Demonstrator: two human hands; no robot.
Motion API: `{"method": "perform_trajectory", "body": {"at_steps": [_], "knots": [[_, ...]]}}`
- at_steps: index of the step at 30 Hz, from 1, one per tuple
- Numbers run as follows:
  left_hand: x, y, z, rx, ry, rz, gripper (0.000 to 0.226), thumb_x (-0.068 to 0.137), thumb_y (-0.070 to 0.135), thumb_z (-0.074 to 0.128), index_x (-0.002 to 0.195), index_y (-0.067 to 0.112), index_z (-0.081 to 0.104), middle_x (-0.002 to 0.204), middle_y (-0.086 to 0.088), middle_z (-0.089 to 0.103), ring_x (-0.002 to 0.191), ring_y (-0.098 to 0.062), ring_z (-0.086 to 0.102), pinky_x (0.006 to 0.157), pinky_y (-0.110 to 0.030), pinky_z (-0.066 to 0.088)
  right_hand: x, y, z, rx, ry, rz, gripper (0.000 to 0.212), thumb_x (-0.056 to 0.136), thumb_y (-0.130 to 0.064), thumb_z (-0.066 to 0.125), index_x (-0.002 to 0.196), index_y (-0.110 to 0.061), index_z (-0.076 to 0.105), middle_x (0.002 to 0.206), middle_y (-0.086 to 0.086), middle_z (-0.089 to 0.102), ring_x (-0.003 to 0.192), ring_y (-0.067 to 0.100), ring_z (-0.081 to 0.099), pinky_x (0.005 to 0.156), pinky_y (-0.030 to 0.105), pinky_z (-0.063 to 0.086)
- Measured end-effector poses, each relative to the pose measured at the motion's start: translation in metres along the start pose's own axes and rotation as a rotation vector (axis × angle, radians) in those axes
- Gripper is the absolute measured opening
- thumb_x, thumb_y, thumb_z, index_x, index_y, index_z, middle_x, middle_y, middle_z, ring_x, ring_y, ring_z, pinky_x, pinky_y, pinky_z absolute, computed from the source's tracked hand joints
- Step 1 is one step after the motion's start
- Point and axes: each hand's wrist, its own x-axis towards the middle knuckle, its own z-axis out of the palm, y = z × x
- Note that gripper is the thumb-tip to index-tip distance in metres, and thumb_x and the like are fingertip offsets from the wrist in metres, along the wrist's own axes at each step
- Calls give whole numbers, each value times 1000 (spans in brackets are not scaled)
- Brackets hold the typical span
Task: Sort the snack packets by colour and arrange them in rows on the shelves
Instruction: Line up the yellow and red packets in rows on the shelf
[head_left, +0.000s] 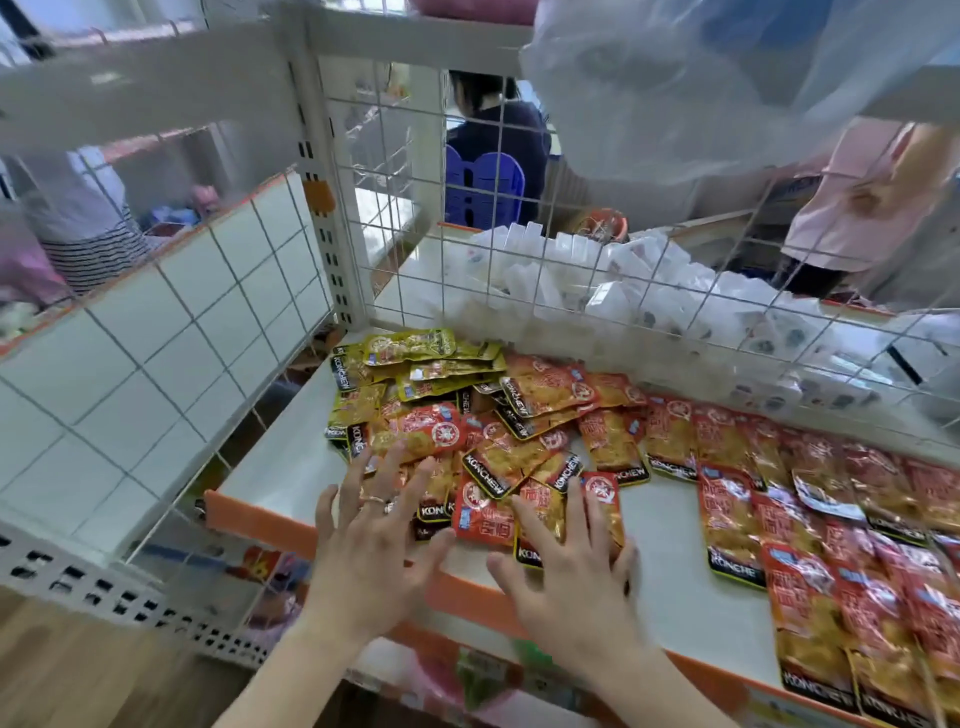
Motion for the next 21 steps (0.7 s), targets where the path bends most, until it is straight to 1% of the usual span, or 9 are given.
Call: {"method": "perform_trajectory", "body": {"at_steps": [3,5,6,9,12,15,17,18,21], "knots": [[6,-10,-1,-4,-36,-58,77,88,76,25,154,38,28,167,10,9,152,-28,12,115,-58,20,-1,-17,6,-13,-25,-55,70,91,-75,27,150,-54,-4,162,5,-24,146,22,-30,115,62,-9],[7,-17,0,-21,-50,-91,79,85,78,20,155,41,23,167,13,2,153,-25,7,118,-55,14,-1,-25,8,-11,-37,-52,70,91,-75,26,150,-53,-7,161,6,-27,146,23,-31,114,62,-10],[8,-20,-2,-29,-50,-98,79,84,77,20,155,42,24,167,13,3,153,-24,7,118,-54,13,0,-27,8,-1,-43,-44,71,91,-75,26,149,-53,-8,161,6,-28,145,23,-32,114,62,-10],[10,-27,-6,-29,-62,-77,75,83,69,30,151,38,37,165,8,17,150,-24,18,114,-56,23,5,-31,8,26,-57,-30,70,92,-74,26,149,-54,-8,161,4,-28,144,20,-35,114,61,-12],[14,-36,-10,-29,-94,-32,71,82,68,36,146,36,42,160,5,31,145,-24,28,110,-57,30,10,-32,4,38,-68,-25,70,91,-74,27,149,-55,-7,162,2,-25,145,18,-33,116,59,-12],[16,-48,-17,-49,-95,37,68,81,71,39,141,39,45,151,7,42,142,-21,34,109,-58,30,9,-32,-8,2,-21,19,73,85,-81,15,150,-54,-3,165,-6,-9,149,18,-18,118,57,-4],[18,-54,-23,-84,-67,77,68,81,76,40,140,42,46,145,12,44,139,-17,35,110,-54,27,12,-31,-20,19,87,51,82,76,-80,3,152,-50,9,164,-12,6,150,14,-5,118,55,3],[20,-57,-26,-109,-47,91,67,82,78,39,139,43,46,142,14,45,137,-15,35,110,-51,25,16,-31,-25,36,138,63,83,76,-78,3,152,-48,16,163,-13,13,149,12,2,118,54,8],[36,-60,-33,-182,-4,79,68,82,78,36,139,41,46,139,14,44,135,-12,32,110,-45,22,41,-30,-38,140,240,74,71,87,-68,27,150,-37,34,156,-11,34,144,12,22,116,46,25]]}}
